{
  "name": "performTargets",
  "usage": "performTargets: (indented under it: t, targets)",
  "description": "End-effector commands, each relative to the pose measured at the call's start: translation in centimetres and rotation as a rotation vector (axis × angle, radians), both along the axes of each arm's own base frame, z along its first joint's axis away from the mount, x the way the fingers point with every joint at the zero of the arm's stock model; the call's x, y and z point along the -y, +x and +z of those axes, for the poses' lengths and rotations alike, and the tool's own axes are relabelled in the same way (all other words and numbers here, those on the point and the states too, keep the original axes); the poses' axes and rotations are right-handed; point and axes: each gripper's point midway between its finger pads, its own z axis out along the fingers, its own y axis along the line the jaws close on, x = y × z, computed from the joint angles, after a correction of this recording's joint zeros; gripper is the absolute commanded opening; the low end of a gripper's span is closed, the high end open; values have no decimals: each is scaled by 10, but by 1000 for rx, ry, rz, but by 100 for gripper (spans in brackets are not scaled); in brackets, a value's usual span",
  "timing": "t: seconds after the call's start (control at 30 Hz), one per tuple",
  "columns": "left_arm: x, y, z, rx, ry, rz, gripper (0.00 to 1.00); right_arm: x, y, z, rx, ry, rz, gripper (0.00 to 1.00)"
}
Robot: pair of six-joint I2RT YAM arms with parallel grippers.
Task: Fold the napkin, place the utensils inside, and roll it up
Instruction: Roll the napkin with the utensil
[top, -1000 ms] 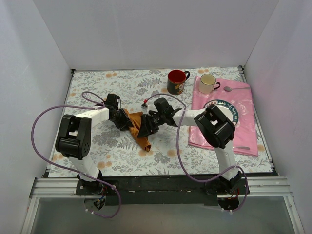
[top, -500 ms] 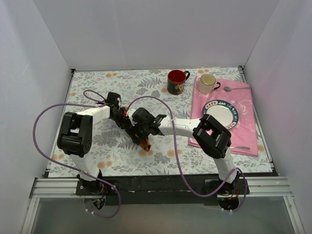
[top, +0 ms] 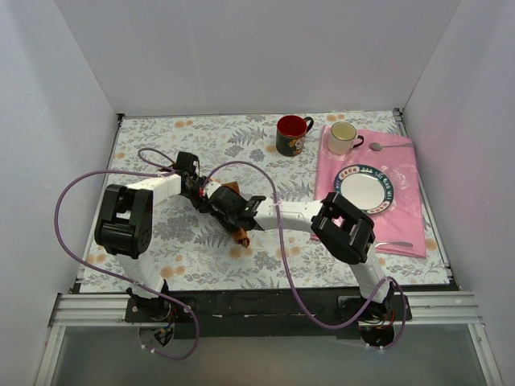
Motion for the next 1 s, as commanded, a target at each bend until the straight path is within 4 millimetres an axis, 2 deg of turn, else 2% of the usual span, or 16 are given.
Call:
performTargets:
  t: [0.0,0.07,0.1,0.13,0.2,0.23,0.27,0.33,0.37,0.43,0.5,0.63,0.7,0.8,0.9,0.97]
  targets:
    - [-21,-10,-18,-8,134,-30,33,16,-1,-17,-139,48,-44,27]
    - [-24,-6,-11,22,148,-32,36,14,-8,-20,-210,95,-26,21]
    - [-25,-5,-8,31,151,-30,40,16,-4,-18,-229,123,-38,17]
    - [-27,-2,-5,45,162,-25,47,12,-12,-19,-293,167,-17,15]
    - [-28,2,8,86,167,-17,55,12,-10,-17,-348,220,-16,10]
    - [-30,6,14,108,179,-6,62,8,-18,-15,-418,260,-1,8]
    - [-31,9,20,123,181,1,65,8,-12,-12,-442,301,-5,7]
    - [-33,13,35,165,183,13,72,3,-22,-8,-550,366,15,3]
    - [-34,14,40,176,189,20,74,4,-15,-8,-569,406,5,2]
    - [-34,15,48,194,186,23,76,3,-18,-2,-642,468,16,2]
    - [-33,12,47,185,177,20,77,4,-11,1,-696,542,-20,2]
    - [-21,10,41,171,108,4,78,4,-14,11,-876,700,-18,2]
    - [-7,10,40,165,46,-20,79,6,-11,9,-933,744,-47,2]
    - [1,11,28,131,40,-35,80,8,-10,6,-971,768,-67,2]
    - [2,12,14,93,64,-19,80,10,-6,7,-973,783,-68,3]
    - [-7,12,0,59,124,7,78,12,-4,5,-976,783,-75,3]
